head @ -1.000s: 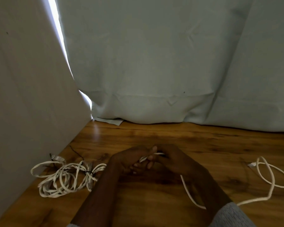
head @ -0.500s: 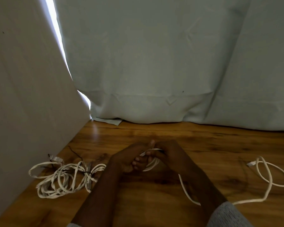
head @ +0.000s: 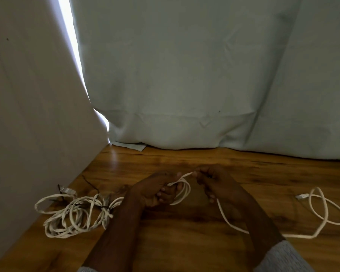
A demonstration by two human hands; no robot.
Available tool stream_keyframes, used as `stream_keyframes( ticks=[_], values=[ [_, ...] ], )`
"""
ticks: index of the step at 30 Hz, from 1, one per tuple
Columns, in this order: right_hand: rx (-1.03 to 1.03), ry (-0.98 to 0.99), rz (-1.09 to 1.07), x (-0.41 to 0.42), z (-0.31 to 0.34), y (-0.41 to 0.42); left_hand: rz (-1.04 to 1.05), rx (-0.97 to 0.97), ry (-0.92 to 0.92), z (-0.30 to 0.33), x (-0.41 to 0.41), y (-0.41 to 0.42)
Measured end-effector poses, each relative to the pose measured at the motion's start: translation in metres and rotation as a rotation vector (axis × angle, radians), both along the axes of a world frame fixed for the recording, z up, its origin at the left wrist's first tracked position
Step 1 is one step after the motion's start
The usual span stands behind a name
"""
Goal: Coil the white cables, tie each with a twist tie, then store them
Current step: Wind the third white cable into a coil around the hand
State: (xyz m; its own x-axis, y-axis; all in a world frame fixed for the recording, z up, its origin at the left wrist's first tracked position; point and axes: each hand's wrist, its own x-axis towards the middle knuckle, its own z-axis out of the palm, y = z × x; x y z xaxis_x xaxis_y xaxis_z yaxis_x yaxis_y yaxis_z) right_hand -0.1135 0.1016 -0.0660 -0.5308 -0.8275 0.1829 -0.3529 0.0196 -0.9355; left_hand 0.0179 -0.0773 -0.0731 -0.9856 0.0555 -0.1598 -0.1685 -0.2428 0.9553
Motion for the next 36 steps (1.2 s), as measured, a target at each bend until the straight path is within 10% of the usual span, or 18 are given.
stream_keyframes(
  ticks=[8,22,36],
  values=[
    [-0.123,0.351,-0.207,0.010,-0.004,-0.012,0.017,0.180,0.155,-0.001,-0.007,0.003],
    [0.458,0.773,-0.100,0.026,-0.012,-0.020,0.237,0.446,0.402,0.005,-0.013,-0.001],
    [0.483,1.002,0.003,0.055,-0.002,-0.029,0.701,0.240,0.435,0.010,-0.024,0.006]
  ],
)
